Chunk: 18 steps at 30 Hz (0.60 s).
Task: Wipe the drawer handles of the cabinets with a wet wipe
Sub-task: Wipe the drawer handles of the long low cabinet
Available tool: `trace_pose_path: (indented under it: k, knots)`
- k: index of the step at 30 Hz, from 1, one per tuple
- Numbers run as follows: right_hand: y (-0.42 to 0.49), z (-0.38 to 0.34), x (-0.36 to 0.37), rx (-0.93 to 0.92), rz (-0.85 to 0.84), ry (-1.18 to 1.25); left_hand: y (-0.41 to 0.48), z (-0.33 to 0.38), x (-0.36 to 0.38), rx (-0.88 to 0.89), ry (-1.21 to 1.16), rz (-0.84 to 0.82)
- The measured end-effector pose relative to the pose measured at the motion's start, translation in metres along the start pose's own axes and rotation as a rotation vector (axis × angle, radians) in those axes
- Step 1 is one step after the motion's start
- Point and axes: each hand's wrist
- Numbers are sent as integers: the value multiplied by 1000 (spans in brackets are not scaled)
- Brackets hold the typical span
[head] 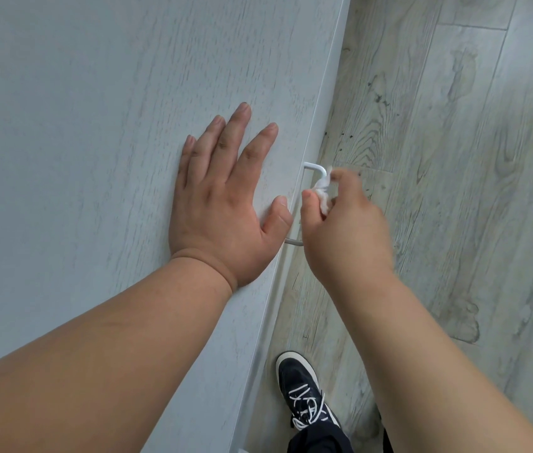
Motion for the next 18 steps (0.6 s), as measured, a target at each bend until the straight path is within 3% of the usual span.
trace_pose_path:
  k: [3,7,11,18]
  knots:
    - [8,-5,1,0,55,158,0,0,0,-2,-3,3]
    - [24,-6,-1,-7,123,173,0,1,-1,-4,-1,2]
    - [22,-4,-2,-76,79,68,0,0,0,1,-2,9]
    - [13,4,-10,-6,-74,242,0,1,0,-2,-2,8]
Point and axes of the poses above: each hand's wrist, its own y-axis towards the middle knuckle, its own x-axis out of the palm, z = x × y, and after that the axes turned 8 degrees about z, right-handed
